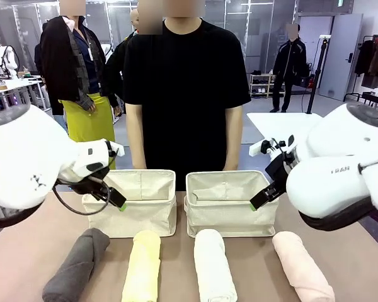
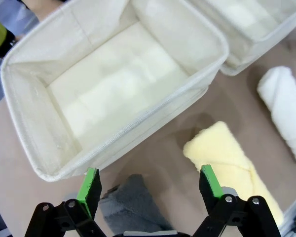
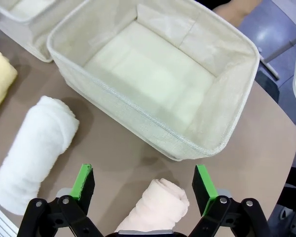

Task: Divide the towels into two baskets.
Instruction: Pick up one hotel-folded towel and place it in the Fabric basket indicated by the person.

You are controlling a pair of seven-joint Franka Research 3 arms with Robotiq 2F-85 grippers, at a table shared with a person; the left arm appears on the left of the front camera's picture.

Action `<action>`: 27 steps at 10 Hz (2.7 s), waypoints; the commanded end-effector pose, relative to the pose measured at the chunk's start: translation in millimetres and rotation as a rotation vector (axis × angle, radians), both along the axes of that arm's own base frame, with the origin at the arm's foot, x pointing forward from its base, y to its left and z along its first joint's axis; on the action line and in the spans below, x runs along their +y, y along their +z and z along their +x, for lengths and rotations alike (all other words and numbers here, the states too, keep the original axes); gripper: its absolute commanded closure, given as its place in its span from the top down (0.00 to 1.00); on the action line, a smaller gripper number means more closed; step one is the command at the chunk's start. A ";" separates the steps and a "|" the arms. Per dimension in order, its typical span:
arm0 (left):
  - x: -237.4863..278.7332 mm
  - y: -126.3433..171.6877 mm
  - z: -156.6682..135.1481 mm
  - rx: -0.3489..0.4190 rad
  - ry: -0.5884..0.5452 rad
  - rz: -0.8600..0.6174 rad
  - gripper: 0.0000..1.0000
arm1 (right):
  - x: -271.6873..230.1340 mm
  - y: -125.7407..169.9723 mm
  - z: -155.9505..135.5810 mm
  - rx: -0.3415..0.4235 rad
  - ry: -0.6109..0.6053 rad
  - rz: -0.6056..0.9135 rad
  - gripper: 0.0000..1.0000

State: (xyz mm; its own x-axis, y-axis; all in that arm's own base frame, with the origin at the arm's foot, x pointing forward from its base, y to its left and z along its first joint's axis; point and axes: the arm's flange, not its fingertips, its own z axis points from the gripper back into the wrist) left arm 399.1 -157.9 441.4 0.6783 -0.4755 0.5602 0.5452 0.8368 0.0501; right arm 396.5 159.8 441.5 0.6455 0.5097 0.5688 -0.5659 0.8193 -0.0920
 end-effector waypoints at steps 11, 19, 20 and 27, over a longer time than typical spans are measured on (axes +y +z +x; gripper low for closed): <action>269.6 66.8 -45.9 0.179 0.034 -1.001 1.00 | -243.8 85.6 -97.7 0.125 -0.191 1.116 1.00; 383.8 50.1 -110.3 0.034 0.217 -1.111 1.00 | -400.5 24.8 -223.1 0.198 -0.573 1.115 1.00; 379.8 49.1 -113.2 0.036 0.227 -1.098 1.00 | -400.7 22.5 -219.4 0.201 -0.552 1.115 1.00; 389.9 51.2 -114.8 0.058 0.250 -1.101 1.00 | -417.5 30.0 -211.4 0.246 -0.592 1.122 1.00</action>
State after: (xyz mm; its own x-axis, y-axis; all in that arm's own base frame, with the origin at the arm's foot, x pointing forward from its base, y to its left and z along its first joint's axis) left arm 285.0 230.6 491.1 0.7303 0.4070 0.5487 0.3171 0.5094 -0.8000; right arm 185.8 -259.5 469.3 0.7565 -0.5668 0.3261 0.0157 0.5143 0.8575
